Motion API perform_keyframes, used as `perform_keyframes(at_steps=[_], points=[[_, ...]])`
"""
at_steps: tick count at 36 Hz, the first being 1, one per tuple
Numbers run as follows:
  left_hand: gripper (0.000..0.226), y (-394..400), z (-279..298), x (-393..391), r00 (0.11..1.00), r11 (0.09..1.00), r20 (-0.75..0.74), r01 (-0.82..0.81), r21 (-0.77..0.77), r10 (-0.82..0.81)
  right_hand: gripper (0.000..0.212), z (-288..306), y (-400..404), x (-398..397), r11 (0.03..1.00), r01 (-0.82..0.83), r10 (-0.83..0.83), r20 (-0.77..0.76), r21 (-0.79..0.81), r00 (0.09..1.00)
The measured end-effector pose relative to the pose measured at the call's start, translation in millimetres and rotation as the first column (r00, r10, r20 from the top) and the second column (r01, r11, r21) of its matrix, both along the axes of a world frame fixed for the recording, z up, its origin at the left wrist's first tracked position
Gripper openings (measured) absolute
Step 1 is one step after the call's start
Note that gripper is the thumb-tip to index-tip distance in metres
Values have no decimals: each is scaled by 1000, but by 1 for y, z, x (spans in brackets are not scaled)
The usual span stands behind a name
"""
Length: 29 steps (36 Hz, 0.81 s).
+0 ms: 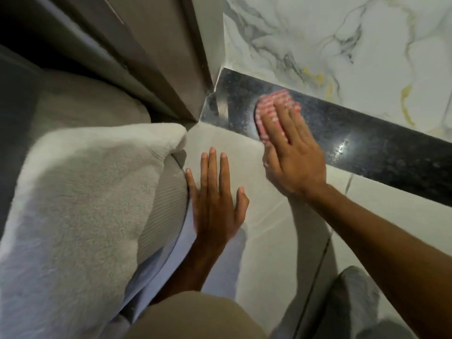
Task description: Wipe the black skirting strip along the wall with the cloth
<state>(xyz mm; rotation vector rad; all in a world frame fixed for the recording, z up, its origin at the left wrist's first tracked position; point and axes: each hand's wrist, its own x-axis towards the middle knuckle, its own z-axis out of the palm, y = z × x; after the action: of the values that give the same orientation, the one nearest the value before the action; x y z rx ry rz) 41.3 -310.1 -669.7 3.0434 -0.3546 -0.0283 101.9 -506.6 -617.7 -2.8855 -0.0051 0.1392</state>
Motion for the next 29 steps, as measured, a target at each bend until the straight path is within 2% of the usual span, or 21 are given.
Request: perform_keyframes(at_steps=[3,5,7,11,15,17,21,23,25,29], points=[[74,0,-1,0,1000,1000,22,7,-21,-6,65,1,19,28,966,260,-260,34,12,965],[71,1,0,-1,999,999,48,15,-37,-13,67,0,38,51,951,308,-308,23,16,951],[71,1,1,-1,997,999,72,13,-49,-10,68,-2,56,69,972,230,-230,0,41,973],[72,0,4,0,998,997,69,-4,-81,10,67,0,61,66,996,-48,50,-19,78,999],[74,1,4,0,999,999,40,9,-41,-8,64,0,32,19,989,-145,145,-13,12,989],[76,1,4,1,1000,1000,29,10,-13,-10,63,-3,18,3,998,-64,64,21,5,998],[72,1,4,2,999,999,44,12,-37,-10,63,-6,18,25,961,276,-278,87,33,957],[70,1,4,1,998,999,64,23,-45,-20,65,-8,27,47,947,322,-322,90,16,943],[70,1,5,1,997,999,74,30,-40,-27,66,-8,38,65,967,254,-254,56,4,966],[70,0,7,2,998,999,66,22,-30,-20,67,-6,48,57,999,-35,35,16,25,999]])
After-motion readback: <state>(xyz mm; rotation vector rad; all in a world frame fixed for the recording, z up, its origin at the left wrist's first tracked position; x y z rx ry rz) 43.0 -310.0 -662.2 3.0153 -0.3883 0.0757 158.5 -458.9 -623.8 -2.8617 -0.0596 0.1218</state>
